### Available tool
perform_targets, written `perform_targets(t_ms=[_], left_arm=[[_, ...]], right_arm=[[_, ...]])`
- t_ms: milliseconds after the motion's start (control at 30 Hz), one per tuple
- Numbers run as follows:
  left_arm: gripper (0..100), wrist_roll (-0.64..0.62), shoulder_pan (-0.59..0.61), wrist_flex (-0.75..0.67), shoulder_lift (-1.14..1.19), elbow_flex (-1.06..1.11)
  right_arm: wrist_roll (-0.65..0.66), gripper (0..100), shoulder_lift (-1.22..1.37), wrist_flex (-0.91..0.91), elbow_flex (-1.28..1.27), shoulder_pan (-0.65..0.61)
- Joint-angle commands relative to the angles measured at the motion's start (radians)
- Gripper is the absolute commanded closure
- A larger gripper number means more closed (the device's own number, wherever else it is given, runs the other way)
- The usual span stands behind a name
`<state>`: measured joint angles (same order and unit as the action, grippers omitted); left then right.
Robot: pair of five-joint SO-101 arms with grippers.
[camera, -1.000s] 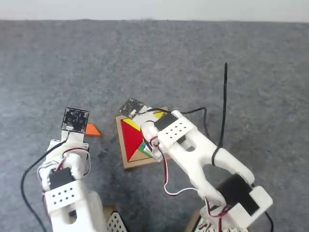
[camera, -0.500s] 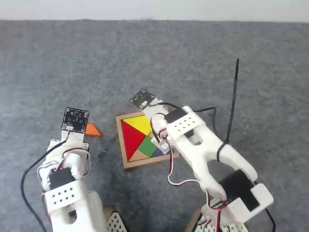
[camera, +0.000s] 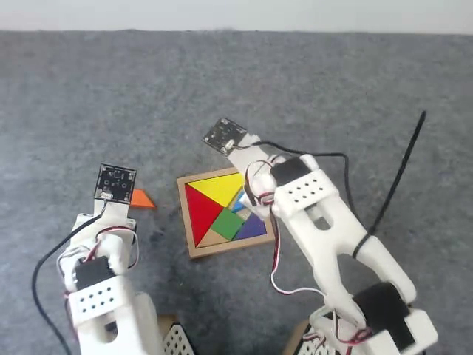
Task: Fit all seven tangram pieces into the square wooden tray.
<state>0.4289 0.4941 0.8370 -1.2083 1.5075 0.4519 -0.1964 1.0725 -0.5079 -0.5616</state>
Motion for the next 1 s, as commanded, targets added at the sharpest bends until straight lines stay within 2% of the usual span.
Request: perform_targets(t_ms=[0,133,333,467,600,967], left_arm=[[88,0.009,0.0,0.002,-0.021,-0.018],[88,0.009,0.0,0.002,-0.021,-0.018],[88,0.009,0.0,0.002,-0.021,-0.018],[88,0.009,0.0,0.002,-0.021,-0.018],[88,0.009,0.0,0.002,-0.021,-0.018],[88,0.009,0.0,0.002,-0.021,-0.018]], right_arm=[[0.117,78.8,0.005,0.022,0.094,0.016],[0.272,78.6,0.11,0.004,0.097,-0.035],[0.382,78.5,0.223,-0.051,0.097,-0.068],[0.394,77.8,0.239,-0.067,0.098,-0.071],[0.422,72.5,0.245,-0.082,0.098,-0.071],[0.385,72.3,0.285,-0.154,0.097,-0.11]])
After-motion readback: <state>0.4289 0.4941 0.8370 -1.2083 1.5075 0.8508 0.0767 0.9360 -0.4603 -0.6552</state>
